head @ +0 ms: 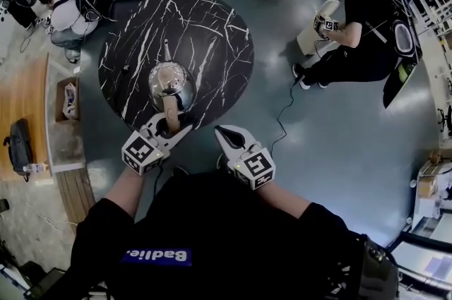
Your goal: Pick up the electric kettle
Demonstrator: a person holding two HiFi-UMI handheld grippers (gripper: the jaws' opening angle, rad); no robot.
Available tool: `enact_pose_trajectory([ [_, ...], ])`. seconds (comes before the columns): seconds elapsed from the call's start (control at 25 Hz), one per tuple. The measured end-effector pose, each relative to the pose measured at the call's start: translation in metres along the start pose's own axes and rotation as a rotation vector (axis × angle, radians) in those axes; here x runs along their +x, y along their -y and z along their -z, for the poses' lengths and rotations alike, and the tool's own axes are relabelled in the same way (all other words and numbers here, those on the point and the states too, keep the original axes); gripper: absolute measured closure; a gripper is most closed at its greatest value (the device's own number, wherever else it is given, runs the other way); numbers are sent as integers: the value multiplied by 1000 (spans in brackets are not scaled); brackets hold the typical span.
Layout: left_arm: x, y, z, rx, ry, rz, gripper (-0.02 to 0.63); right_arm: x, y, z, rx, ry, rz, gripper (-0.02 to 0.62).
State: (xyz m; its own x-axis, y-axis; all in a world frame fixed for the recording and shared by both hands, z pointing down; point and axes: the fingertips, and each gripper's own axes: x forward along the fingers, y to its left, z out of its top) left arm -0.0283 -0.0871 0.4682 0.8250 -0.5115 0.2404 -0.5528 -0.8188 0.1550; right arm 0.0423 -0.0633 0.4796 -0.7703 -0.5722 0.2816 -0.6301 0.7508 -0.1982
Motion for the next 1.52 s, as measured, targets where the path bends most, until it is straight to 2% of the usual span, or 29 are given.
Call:
enact_pose_trajectory([
  [0.2,-8,24,-23,6,12,-13,485,0,-1,-13,-21,14,6,594],
  [0.64,-27,63,-53,-20,61,17,483,-1,-7,-32,-49,42,-11,594],
  [1.24,-44,70,-41,-74,83,-58,482,10,-21,-43,-87,68,-52,594],
  [1.52,-47,71,-32,-76,68,-56,480,13,-30,-37,-101,61,-71,594],
])
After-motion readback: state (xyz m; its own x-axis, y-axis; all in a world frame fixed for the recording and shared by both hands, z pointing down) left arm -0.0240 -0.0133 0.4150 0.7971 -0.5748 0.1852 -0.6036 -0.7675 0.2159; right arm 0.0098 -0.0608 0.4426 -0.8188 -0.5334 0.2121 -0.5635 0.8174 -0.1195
